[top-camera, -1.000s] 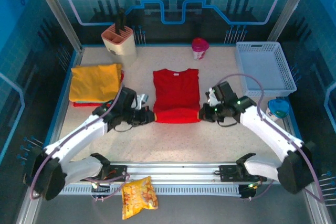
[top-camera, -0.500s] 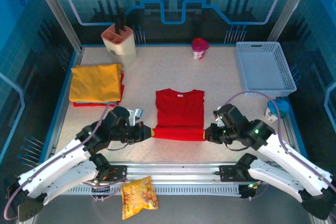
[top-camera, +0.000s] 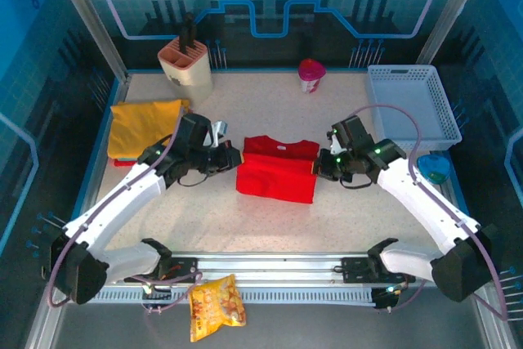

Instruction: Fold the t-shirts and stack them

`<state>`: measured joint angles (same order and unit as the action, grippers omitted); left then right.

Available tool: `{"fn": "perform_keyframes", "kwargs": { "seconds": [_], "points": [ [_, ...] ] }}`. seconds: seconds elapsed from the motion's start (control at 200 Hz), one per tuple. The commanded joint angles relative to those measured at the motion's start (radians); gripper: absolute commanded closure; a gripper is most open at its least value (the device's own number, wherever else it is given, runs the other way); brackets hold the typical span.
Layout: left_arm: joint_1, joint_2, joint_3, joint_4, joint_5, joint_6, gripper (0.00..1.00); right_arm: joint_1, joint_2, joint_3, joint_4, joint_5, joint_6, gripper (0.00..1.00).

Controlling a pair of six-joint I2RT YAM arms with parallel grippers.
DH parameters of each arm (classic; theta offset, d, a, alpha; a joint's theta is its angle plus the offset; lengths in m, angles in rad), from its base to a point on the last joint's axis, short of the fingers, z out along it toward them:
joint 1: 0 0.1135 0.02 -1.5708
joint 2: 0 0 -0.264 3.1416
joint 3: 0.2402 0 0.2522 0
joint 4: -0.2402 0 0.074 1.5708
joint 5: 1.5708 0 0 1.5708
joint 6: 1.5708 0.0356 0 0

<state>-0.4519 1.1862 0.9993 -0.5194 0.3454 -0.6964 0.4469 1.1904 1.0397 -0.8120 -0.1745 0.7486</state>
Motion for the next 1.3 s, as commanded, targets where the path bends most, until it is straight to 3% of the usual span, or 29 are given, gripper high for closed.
{"fn": "perform_keyframes", "kwargs": {
  "seconds": [0.0, 0.29, 0.45, 0.66, 1.076, 1.211, 1.296],
  "points": [
    [0.041, 0.07, 0.045, 0.035, 0.063, 0.082, 0.99, -0.054, 0.051, 0.043, 0.004, -0.04, -0.07, 1.0],
    [0.098, 0.237, 0.067, 0.135, 0.117, 0.102, 1.0, -0.105, 0.167, 0.061, 0.076, -0.099, -0.082, 1.0],
    [0.11, 0.323, 0.109, 0.163, 0.138, 0.101, 0.94, -0.119, 0.224, 0.075, 0.094, -0.112, -0.09, 1.0],
    [0.119, 0.432, 0.165, 0.193, 0.165, 0.099, 0.94, -0.164, 0.292, 0.083, 0.129, -0.138, -0.095, 1.0],
    [0.161, 0.605, 0.302, 0.173, 0.185, 0.122, 0.94, -0.214, 0.485, 0.204, 0.165, -0.174, -0.128, 0.99],
    [0.173, 0.657, 0.314, 0.182, 0.192, 0.12, 0.85, -0.216, 0.558, 0.248, 0.176, -0.173, -0.138, 0.95],
    [0.178, 0.701, 0.326, 0.201, 0.199, 0.117, 0.69, -0.224, 0.604, 0.27, 0.183, -0.163, -0.14, 0.87]
  ]
}}
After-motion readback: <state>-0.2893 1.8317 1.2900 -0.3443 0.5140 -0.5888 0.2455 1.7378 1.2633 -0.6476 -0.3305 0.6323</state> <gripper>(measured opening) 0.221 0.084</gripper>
